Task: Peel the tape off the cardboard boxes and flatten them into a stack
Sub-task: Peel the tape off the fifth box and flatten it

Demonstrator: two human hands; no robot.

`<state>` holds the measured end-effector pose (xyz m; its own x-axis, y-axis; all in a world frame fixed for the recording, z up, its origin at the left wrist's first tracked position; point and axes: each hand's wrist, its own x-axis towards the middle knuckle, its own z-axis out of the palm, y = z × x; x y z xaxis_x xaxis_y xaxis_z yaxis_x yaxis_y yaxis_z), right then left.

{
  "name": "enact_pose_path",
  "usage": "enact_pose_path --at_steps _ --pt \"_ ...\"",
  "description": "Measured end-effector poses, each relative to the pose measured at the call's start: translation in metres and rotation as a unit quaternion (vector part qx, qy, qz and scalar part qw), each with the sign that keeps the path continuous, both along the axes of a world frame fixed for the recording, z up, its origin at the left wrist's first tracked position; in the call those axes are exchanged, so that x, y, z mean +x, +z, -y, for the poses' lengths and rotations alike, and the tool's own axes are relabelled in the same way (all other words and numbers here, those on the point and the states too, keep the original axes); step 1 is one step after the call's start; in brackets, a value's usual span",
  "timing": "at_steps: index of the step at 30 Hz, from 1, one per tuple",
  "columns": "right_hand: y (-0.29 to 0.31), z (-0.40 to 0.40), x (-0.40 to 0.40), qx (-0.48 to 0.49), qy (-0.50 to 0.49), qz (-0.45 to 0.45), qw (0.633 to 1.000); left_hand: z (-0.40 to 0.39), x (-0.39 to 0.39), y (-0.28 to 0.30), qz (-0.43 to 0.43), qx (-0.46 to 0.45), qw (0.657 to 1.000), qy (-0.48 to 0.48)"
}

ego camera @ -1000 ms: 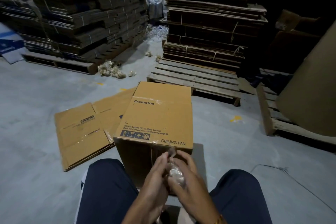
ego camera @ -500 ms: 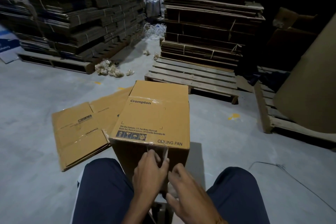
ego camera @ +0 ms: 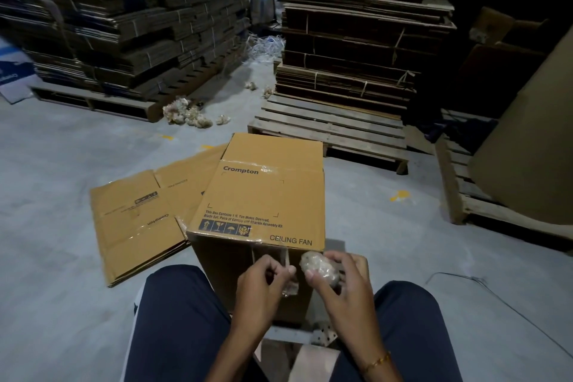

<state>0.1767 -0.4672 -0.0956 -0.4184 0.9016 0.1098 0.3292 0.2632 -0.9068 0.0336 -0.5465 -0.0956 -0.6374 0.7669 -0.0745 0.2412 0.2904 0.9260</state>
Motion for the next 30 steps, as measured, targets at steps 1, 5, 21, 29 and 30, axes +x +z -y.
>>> enact_pose_path --at_steps 1,5,21,29,30 --pt "0.0 0.0 -0.005 0.0 -0.001 -0.016 1.0 0.0 0.002 0.002 0.02 0.013 1.0 -0.004" --pt "-0.005 0.006 -0.02 0.004 0.003 -0.042 0.999 0.001 0.004 0.004 0.065 0.034 0.997 0.002" --pt "-0.01 -0.002 -0.025 0.037 0.041 -0.023 0.998 0.01 -0.018 0.016 -0.068 -0.028 0.997 0.023" --pt "-0.006 -0.009 -0.025 -0.057 0.036 -0.046 0.997 0.018 -0.024 -0.005 -0.169 -0.032 0.985 -0.006" --pt "-0.005 -0.008 -0.027 -0.072 0.039 -0.057 0.995 0.016 -0.023 -0.008 -0.157 -0.036 0.987 -0.014"
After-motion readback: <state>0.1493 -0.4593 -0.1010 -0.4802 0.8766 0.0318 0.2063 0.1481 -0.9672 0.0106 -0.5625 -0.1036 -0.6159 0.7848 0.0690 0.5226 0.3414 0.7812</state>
